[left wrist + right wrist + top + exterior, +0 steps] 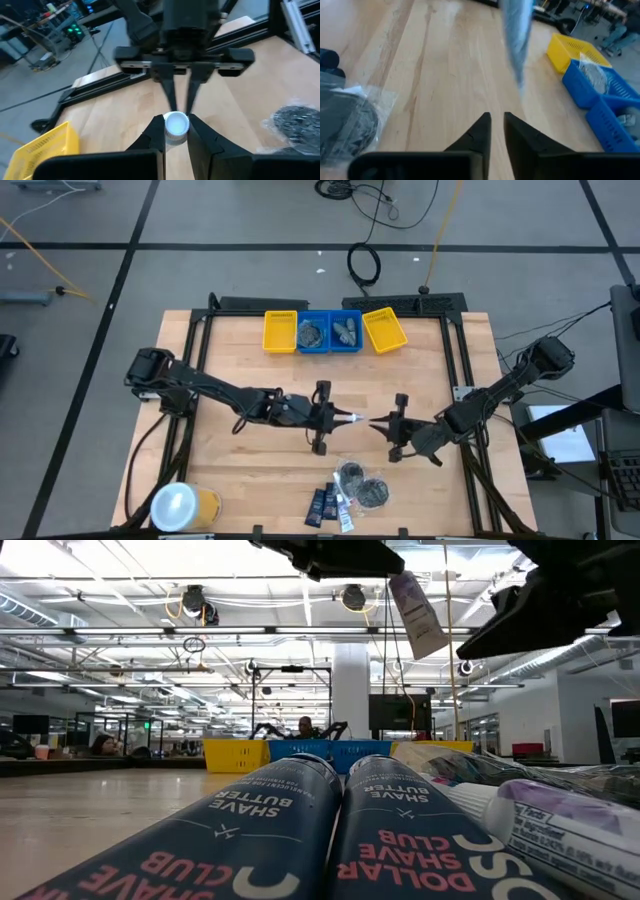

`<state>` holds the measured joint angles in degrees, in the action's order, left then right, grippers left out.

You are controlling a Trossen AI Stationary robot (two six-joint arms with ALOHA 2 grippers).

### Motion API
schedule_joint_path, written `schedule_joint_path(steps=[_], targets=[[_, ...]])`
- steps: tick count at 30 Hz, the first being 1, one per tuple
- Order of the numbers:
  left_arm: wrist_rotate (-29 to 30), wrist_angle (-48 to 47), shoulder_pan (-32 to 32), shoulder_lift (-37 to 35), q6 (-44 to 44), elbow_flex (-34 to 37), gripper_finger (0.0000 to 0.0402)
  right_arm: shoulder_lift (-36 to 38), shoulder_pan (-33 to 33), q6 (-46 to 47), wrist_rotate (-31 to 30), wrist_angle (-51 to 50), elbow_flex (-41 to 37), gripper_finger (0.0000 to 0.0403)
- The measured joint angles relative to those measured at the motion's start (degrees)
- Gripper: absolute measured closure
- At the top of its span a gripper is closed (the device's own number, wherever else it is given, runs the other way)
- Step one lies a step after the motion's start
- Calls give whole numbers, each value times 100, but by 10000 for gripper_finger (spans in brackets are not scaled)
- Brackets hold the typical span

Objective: Pick & Place Travel size toiletries
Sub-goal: Put the top toothpaste into the left yellow bin

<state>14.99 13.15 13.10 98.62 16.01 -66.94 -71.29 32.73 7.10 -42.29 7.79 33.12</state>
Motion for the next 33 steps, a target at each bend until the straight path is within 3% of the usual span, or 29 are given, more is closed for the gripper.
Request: schedule_joint_path(steps=[9,18,25,33], targets=[[1625,-1248,-68,-500,-210,7,368,0,0,425,116,-206,0,274],[2368,-3049,-613,-1368,-1258,2,368,0,0,445,208,-168,0,269],[2424,-3919,-1436,-1748,-1626,2,368,0,0,447,208,-119,0,277],[1601,-4270,-2689,-1750,-1650,0,368,0,0,446,210,36,0,277]])
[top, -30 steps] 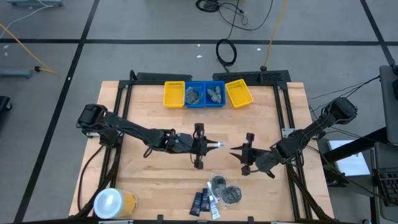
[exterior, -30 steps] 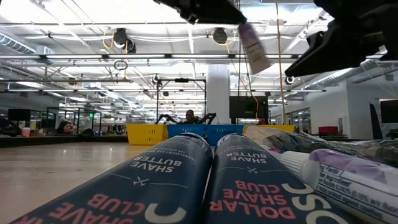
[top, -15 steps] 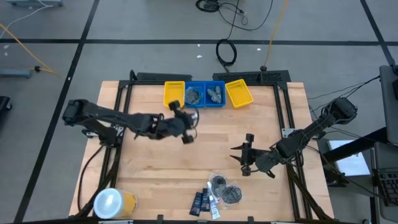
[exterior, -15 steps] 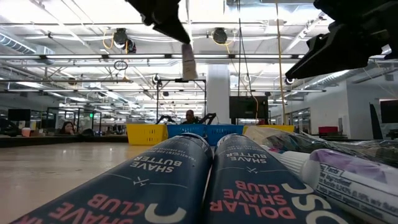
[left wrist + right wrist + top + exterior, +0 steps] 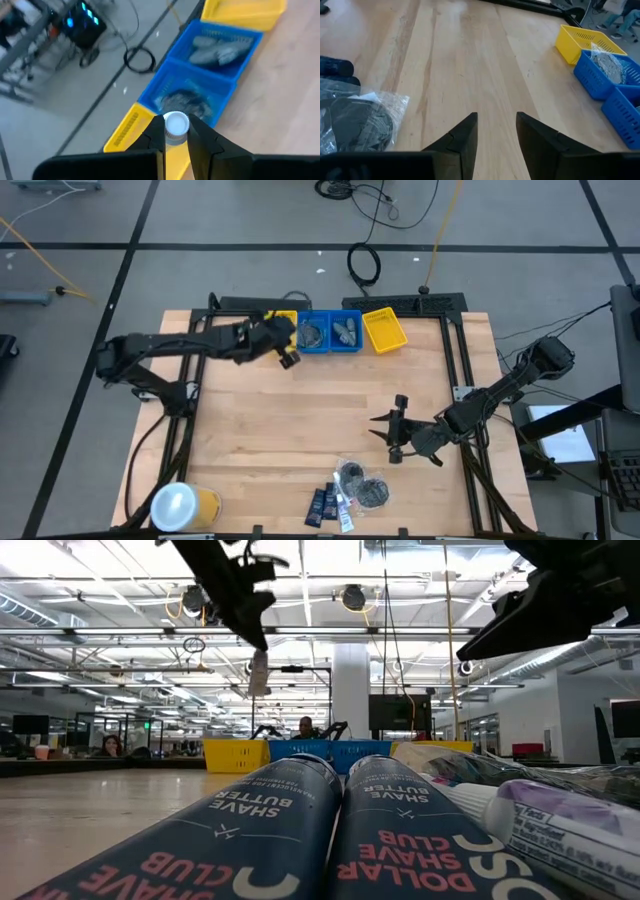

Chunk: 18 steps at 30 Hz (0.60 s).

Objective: Pick & Place Travel size toiletries
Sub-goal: Put the top toothpaste into the left yellow bin

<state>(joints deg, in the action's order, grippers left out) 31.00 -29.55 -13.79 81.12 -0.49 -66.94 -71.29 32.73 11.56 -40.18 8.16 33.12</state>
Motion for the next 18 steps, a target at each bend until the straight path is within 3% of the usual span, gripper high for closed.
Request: schedule_joint_path(steps=[9,18], targets=[[-937,-45,-1213,-6,91,0,368,0,0,-1,4,33,0,277],[-1286,-31,-1674,204,14,0,368,0,0,-10,2,46,0,277]])
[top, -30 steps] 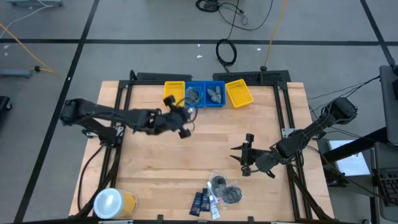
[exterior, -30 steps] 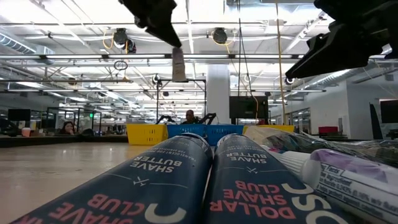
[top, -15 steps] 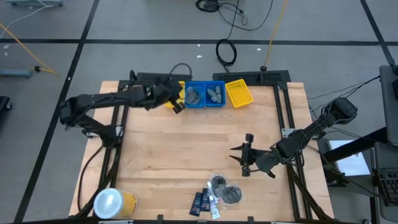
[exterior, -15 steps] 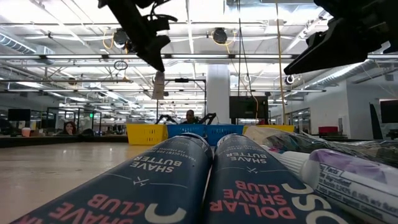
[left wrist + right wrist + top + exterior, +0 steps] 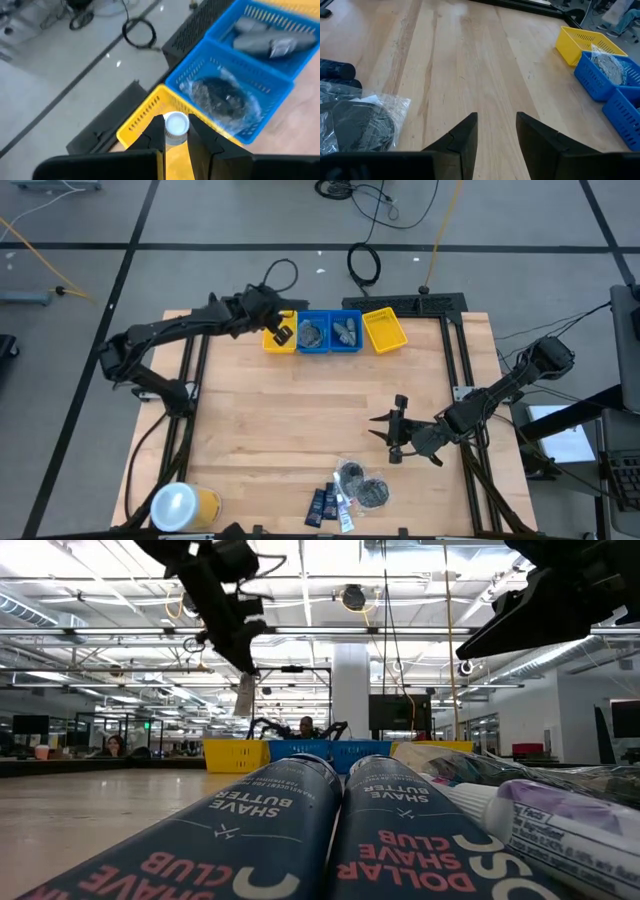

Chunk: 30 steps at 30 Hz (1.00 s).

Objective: Pick & Place Travel size toiletries
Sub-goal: Put the top toothpaste into the left yellow bin

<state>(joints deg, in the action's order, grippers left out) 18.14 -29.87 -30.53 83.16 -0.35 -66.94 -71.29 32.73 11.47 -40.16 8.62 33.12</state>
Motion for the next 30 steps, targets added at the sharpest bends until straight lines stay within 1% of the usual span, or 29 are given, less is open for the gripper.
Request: schedule_joint_path(steps=[3,7,12,15,20,22,30], targets=[[-40,4,-37,290,-17,0,368,0,0,-6,0,18,0,277],[189,0,-33,686,16,2,368,0,0,-9,0,15,0,277],[146,145,-43,975,85,2,368,0,0,-11,0,15,0,277],[211,194,-37,1024,83,4,365,0,0,-11,0,15,0,277],[283,194,-37,1024,64,4,329,0,0,-11,-2,13,0,277],[283,183,-37,1026,60,4,321,0,0,-13,-2,13,0,277],[230,172,54,1026,-6,4,313,0,-2,-11,-2,13,0,277]])
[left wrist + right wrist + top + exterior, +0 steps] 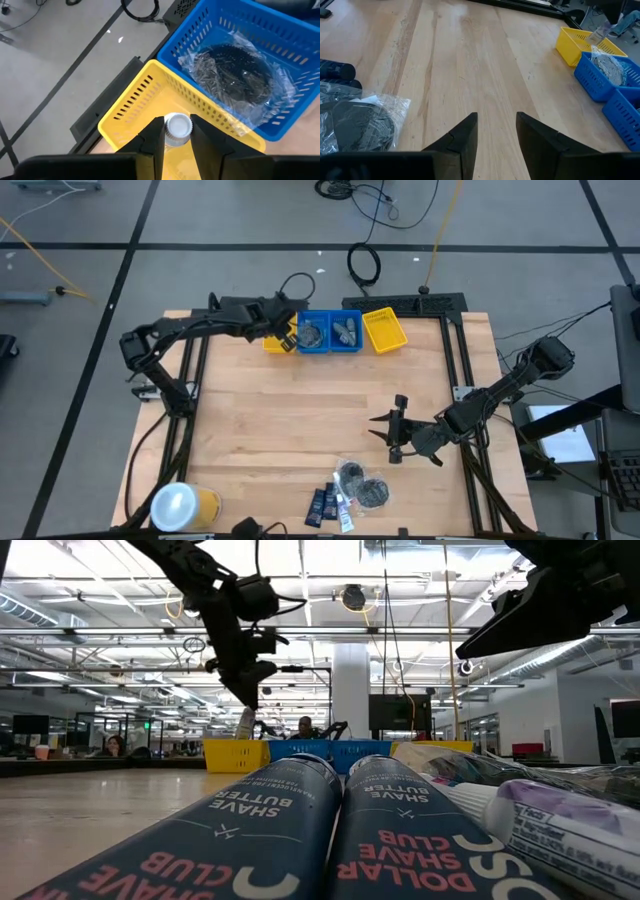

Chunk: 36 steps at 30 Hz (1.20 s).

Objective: Pick & Place Travel size toiletries
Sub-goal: Put the top toothpaste into the left yellow bin, then put the hairbrush into the left blue bin

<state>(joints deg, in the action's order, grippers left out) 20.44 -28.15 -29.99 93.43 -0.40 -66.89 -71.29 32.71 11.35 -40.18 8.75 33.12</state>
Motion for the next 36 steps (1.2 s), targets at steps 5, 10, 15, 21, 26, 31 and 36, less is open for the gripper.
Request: schedule_joint_path(steps=[5,10,15,21,26,31,36], targets=[[265,-19,54,0,9,0,294,0,2,0,0,0,0,277],[305,-28,54,0,-20,0,246,0,1,0,1,0,0,277],[-32,-30,59,0,-72,0,213,0,1,0,0,0,0,277],[-845,-34,258,-35,-120,0,202,0,2,0,0,0,0,277],[-1925,-29,619,-114,-101,0,206,0,2,0,0,0,0,277],[-2713,-30,1130,-114,-247,0,213,0,1,0,1,0,0,277],[-3089,8,1743,-114,-470,0,214,0,1,0,1,0,0,277]])
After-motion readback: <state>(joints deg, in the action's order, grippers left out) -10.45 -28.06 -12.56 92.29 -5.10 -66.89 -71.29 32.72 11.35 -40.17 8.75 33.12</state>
